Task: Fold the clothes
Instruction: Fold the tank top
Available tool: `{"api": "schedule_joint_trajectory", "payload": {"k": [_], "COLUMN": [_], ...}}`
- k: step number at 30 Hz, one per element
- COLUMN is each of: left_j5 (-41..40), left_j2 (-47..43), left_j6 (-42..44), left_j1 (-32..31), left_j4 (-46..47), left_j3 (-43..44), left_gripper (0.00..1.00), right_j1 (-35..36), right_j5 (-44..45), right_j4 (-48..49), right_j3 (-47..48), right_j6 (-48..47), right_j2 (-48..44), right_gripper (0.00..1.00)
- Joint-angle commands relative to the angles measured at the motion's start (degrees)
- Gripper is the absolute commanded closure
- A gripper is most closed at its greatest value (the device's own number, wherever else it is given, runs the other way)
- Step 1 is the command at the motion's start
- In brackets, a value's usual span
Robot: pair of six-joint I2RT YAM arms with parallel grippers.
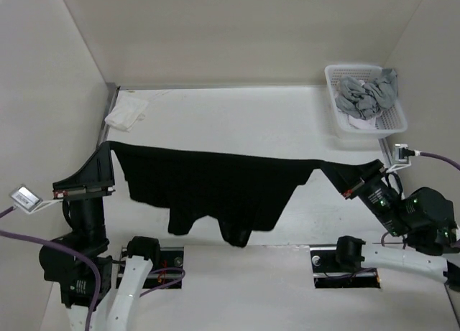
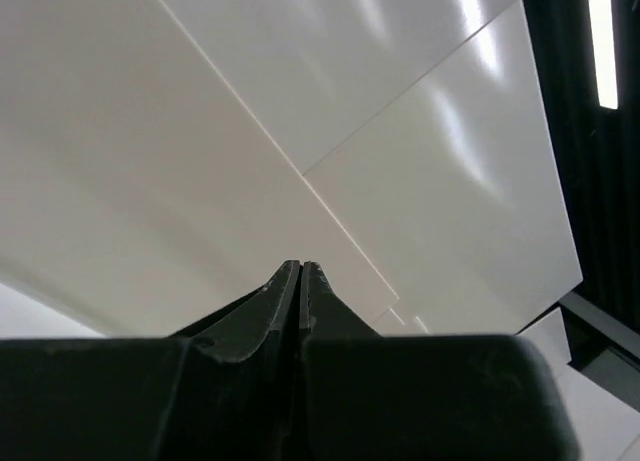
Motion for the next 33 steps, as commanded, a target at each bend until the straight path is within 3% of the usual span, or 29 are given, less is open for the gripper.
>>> {"api": "schedule_joint_trajectory", "payload": {"k": [1,4,7,11,15,19,23,28,33], "left_j5": [0.43,-0.09,-1.05,-3.43,-4.30,-3.09,1.74,1.05,1.05], "left_j2": [1.05,2.89,6.66,17.62,41.06,69.71,86.36,90.88,86.32], "left_j6": [2.46,2.11,2.11,1.41,-2.11,-2.90,-2.90,-0.44,-0.70], "left_j1": [0.45,0.63,1.07,2.91,1.52,1.34,1.86,2.39,2.48], "left_j4": [-10.43,-10.18,-7.81,1.31,18.52,29.45,27.63,24.02,25.59], "left_j3": [-0.84,-4.70,-10.40,-19.02,-21.68,-9.33,7.82,16.47,10.16], "left_gripper": [1.00,1.00,1.00,1.00,1.00,1.00,1.00,1.00,1.00], "right_j1": [10.14,11.58,3.44,-21.40,-45.95,-51.96,-56.09,-59.26,-60.67], "right_j5": [14.76,16.46,10.08,-13.44,-34.75,-40.05,-42.86,-45.15,-45.77], "right_j4": [-5.20,-3.44,-1.25,7.78,25.79,34.52,32.79,28.74,29.78], "right_j3": [2.31,2.05,-1.28,-8.92,-12.89,-3.61,11.68,21.73,17.71], "right_j6": [-4.25,-5.84,-5.32,-3.65,-1.45,-0.93,-1.36,-2.15,-2.24], "right_j2": [4.79,7.96,9.90,17.34,36.91,59.15,75.08,82.85,80.14], "right_gripper": [0.98,0.97,0.97,0.98,0.99,0.99,0.99,0.99,0.99]}}
